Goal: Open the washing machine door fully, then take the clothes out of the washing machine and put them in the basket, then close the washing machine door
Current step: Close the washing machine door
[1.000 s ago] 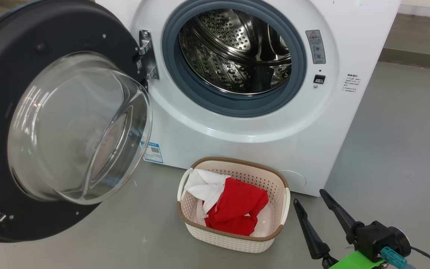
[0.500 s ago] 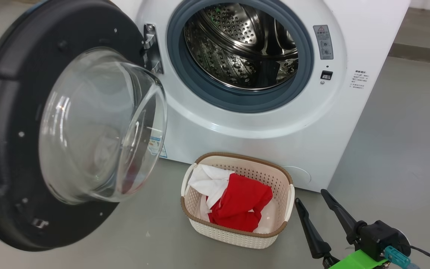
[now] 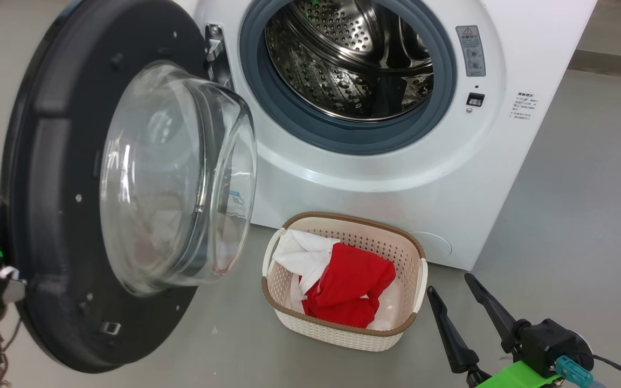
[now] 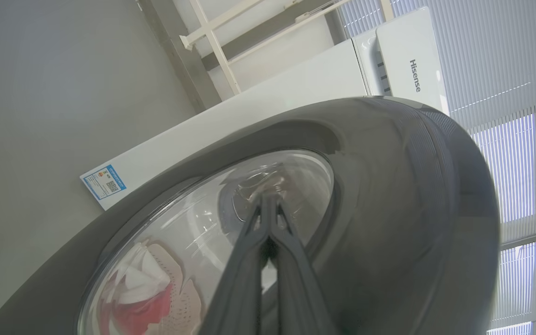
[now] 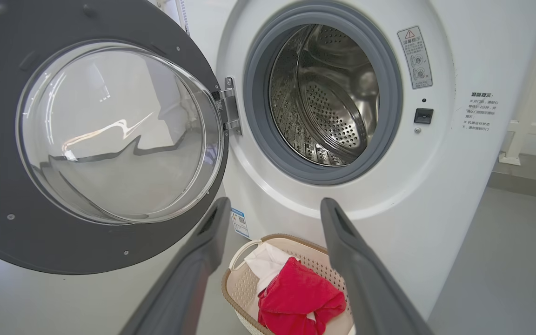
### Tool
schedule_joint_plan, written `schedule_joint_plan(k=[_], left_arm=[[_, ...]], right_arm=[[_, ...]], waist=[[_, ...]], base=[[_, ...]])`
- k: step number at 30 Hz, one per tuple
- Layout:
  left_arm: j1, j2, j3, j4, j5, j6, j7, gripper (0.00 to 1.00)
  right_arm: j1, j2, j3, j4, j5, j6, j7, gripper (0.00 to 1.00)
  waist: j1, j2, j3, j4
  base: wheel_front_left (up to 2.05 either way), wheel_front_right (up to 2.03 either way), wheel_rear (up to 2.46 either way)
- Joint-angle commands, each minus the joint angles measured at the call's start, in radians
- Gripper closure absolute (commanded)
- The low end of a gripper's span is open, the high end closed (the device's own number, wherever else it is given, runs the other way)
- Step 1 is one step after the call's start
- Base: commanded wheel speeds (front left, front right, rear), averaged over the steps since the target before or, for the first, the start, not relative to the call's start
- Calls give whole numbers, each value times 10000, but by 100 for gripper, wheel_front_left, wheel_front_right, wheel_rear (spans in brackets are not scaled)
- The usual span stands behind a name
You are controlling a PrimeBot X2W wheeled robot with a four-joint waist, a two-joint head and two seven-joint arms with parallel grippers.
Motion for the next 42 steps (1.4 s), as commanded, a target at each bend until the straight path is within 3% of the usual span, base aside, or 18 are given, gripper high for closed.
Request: schedule_joint_plan(k=[1, 19, 28, 42], left_arm=[[106, 143, 140, -598, -144, 103, 209, 100], [2369, -1372, -1, -5293, -871, 1523, 1081, 100], [2937, -1745, -283, -6311, -1567, 1933, 1078, 100], [3572, -1839, -1125, -7181, -2627, 2223, 603, 100]], right_arm=[[-279, -31, 214, -224, 40, 48, -123, 0], [-507, -31, 241, -113, 93, 48, -214, 0], [-613, -31, 264, -21, 158, 48, -281, 0], [-694, -31, 345, 101, 257, 48, -361, 0]], waist=[[0, 0, 20, 6], [0, 0, 262, -40], [0, 0, 312, -314], [0, 0, 312, -895]], base=[[0, 0, 0], [0, 0, 0], [0, 0, 0], [0, 0, 0]])
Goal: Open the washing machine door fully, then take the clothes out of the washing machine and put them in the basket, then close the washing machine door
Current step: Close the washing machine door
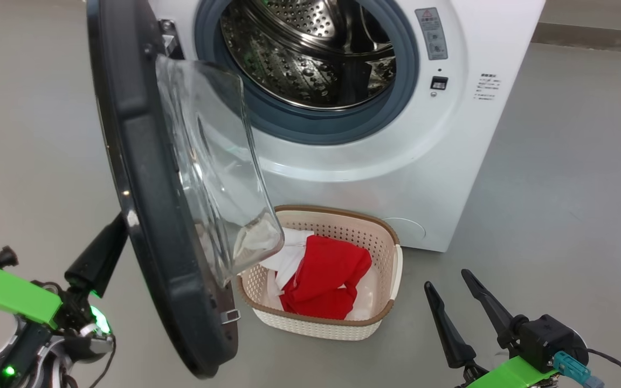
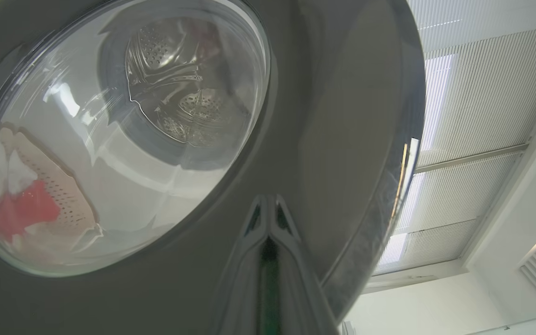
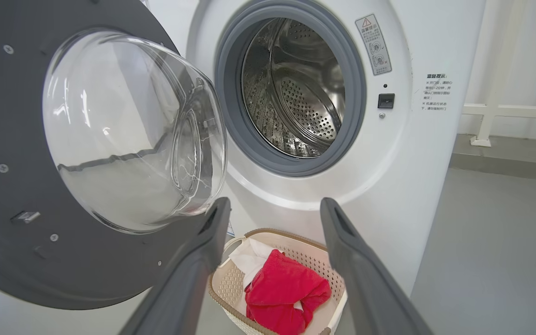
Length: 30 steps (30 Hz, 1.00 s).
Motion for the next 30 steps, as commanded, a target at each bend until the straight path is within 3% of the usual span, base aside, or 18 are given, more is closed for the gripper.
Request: schedule_joint_plan(k=[1, 15, 30], left_arm=[[-92, 103, 71, -403, -121, 1, 43, 100], [114, 100, -771, -333, -735, 42, -727, 100], [-466, 99, -1245, 205, -1354, -308, -1559, 100]], right_arm=[[-426, -27, 208, -209, 20, 48, -117, 0], [-489, -27, 231, -122, 90, 48, -174, 0], [-635, -27, 188, -140, 67, 48, -202, 0]], waist=[[0, 0, -15, -110], [0, 0, 21, -958], [0, 0, 293, -1886]], base=[[0, 0, 0], [0, 0, 0], [0, 0, 0]])
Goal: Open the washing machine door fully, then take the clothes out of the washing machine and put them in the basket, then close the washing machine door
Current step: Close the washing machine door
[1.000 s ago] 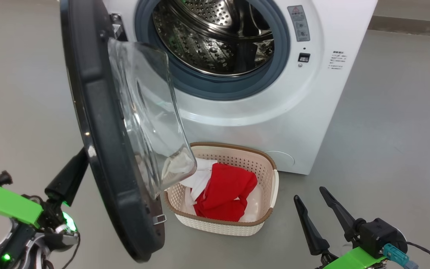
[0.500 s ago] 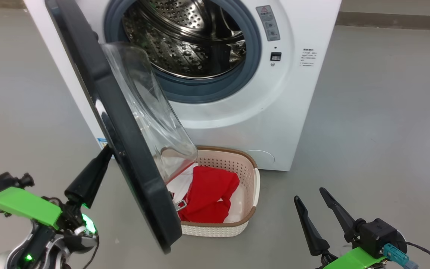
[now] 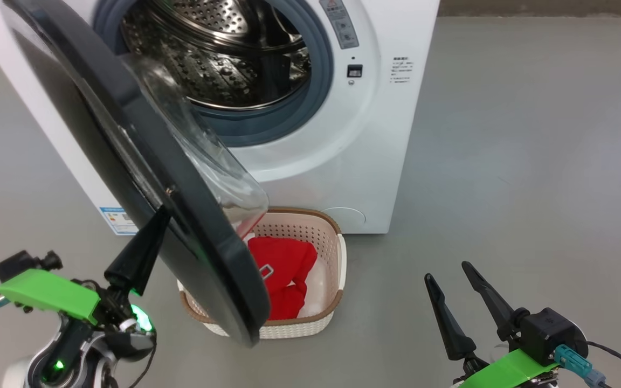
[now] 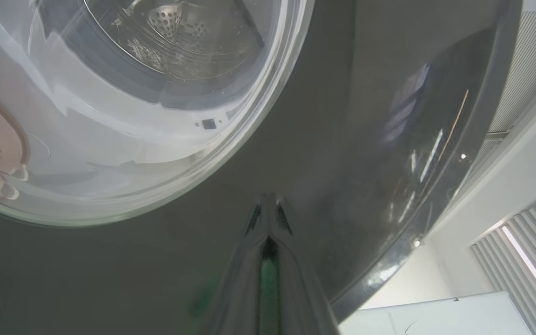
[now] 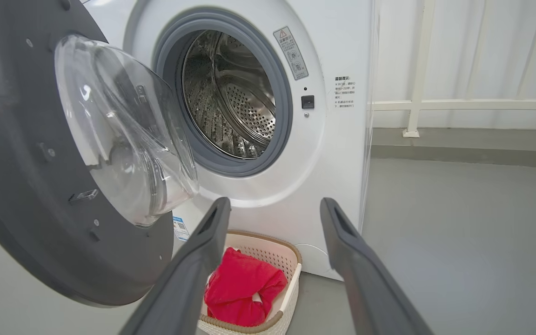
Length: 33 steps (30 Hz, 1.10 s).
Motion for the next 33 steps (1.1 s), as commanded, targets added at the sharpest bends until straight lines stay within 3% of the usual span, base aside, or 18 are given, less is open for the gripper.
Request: schedule_joint_plan(k=[1, 33], left_arm=[[-604, 93, 58, -261, -241, -196, -17, 100], [-3366, 93, -473, 1571, -1205, -1216, -1254, 100]], right_arm=[[-413, -27, 183, -247, -18, 48, -114, 0], [-1165, -27, 113, -327, 81, 48, -145, 0]], waist=[[0, 0, 108, -190], [0, 0, 1623, -1389]], base=[[0, 0, 0], [0, 0, 0]])
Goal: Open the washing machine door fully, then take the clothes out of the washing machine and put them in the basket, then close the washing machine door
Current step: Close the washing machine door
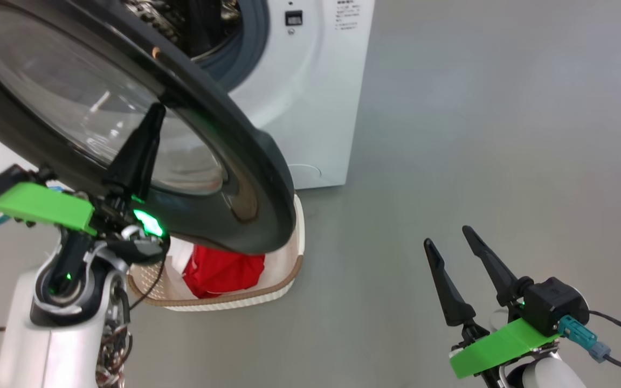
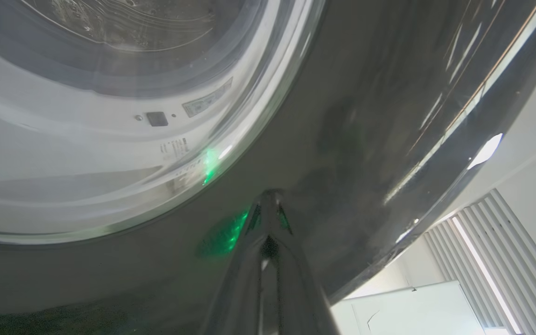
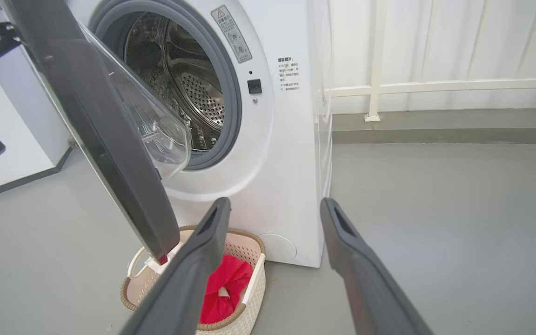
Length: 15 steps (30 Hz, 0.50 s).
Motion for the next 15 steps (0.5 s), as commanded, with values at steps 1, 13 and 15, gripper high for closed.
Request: schedule_joint_plan(k=[1, 13, 15], left_arm=[[-502, 147, 250, -154, -49, -184, -75, 100], [-1899, 169, 147, 663, 421, -633, -458, 100], [-2128, 169, 151, 843, 479, -707, -532, 100]], right_arm=[[-317, -20, 150, -275, 70, 48, -118, 0], [-517, -20, 111, -465, 95, 48, -119, 0], [-563, -20, 107, -465, 100, 48, -119, 0]], waist=[[0, 0, 190, -172], [0, 0, 825, -464], [0, 0, 903, -499]], base=[[0, 0, 0], [0, 0, 0], [0, 0, 0]])
